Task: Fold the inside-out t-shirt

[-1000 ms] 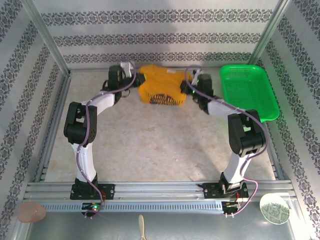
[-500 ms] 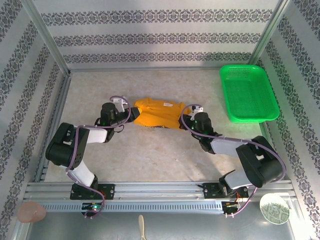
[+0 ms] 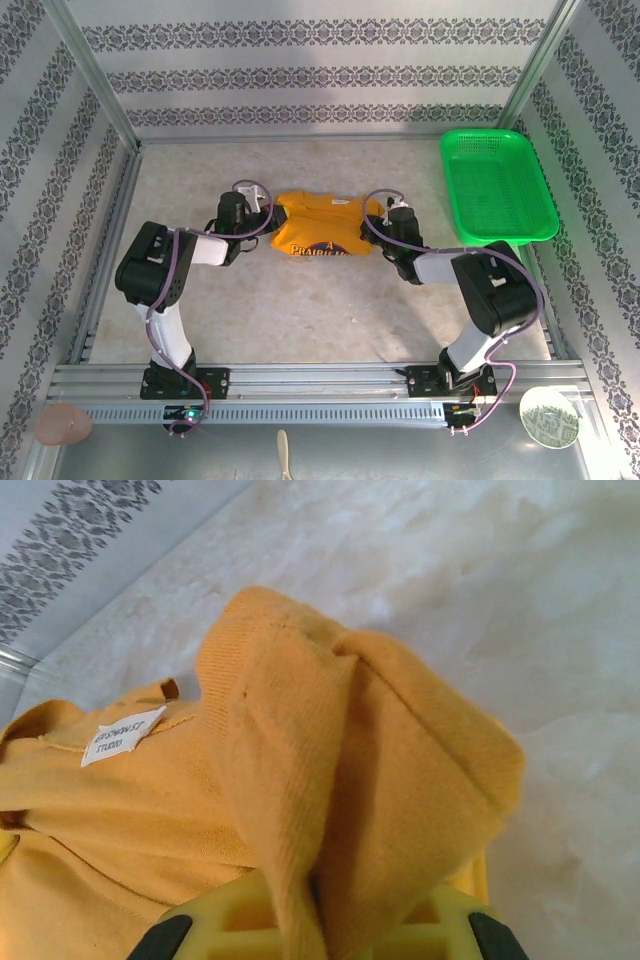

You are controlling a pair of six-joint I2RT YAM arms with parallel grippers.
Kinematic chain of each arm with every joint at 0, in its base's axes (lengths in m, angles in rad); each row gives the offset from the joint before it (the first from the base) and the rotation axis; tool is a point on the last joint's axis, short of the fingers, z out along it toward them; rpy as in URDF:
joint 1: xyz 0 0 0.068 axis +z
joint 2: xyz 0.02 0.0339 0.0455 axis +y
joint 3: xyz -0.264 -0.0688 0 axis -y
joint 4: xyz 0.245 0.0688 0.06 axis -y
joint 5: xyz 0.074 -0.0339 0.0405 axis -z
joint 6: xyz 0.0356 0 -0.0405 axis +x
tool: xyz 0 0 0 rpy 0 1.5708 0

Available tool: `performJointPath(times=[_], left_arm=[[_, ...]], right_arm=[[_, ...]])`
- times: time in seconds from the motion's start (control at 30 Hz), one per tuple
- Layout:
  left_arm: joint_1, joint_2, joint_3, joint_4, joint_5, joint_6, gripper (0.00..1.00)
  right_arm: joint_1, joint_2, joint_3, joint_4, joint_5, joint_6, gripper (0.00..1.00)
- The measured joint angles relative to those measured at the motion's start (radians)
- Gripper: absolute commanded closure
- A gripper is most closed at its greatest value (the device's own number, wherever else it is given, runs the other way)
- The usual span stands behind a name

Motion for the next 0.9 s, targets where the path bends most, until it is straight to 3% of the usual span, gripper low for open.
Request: performJointPath(times=[0.1, 0.17, 0.2, 0.27, 0.33, 0.4, 0.5, 0.6, 0.77, 0.9], left_arm=[[0.000, 0.032, 0.011, -0.024, -0.024, 0.004, 1.00], [0.000, 0.041, 0.011, -0.039, -0.042, 0.004, 1.00], [0.000, 0.043, 0.012, -0.045, -0.053, 0.004, 1.00], [0.000, 0.051, 0.018, -0.061, -0.073, 0.004, 0.91], [0.002, 0.065, 0.036, -0.083, -0.091, 0.007, 0.73], [0.002, 0.081, 0.062, -0.111, -0.101, 0.011, 0.53], [0.005, 0.076, 0.091, -0.145, -0.106, 0.021, 0.32], [0.013, 0.042, 0.104, -0.203, -0.123, 0.034, 0.21], [0.022, -0.119, 0.103, -0.322, -0.135, 0.047, 0.14], [0.004, -0.240, 0.104, -0.336, -0.120, 0.022, 0.14]], right_arm=[[-0.006, 0.063, 0.040, -0.016, -0.014, 0.010, 0.96], [-0.006, 0.098, 0.072, -0.032, -0.020, 0.020, 0.87], [-0.006, 0.115, 0.090, -0.040, -0.023, 0.026, 0.78], [-0.012, 0.147, 0.127, -0.063, -0.029, 0.040, 0.58], [-0.027, 0.165, 0.150, -0.085, -0.034, 0.049, 0.48], [-0.044, 0.162, 0.151, -0.106, -0.041, 0.057, 0.44], [-0.067, 0.115, 0.141, -0.146, -0.044, 0.061, 0.44], [-0.094, -0.011, 0.113, -0.220, -0.047, 0.061, 0.53], [-0.098, -0.234, 0.108, -0.295, -0.084, 0.053, 0.72], [-0.045, -0.273, 0.108, -0.307, -0.122, 0.070, 0.80]])
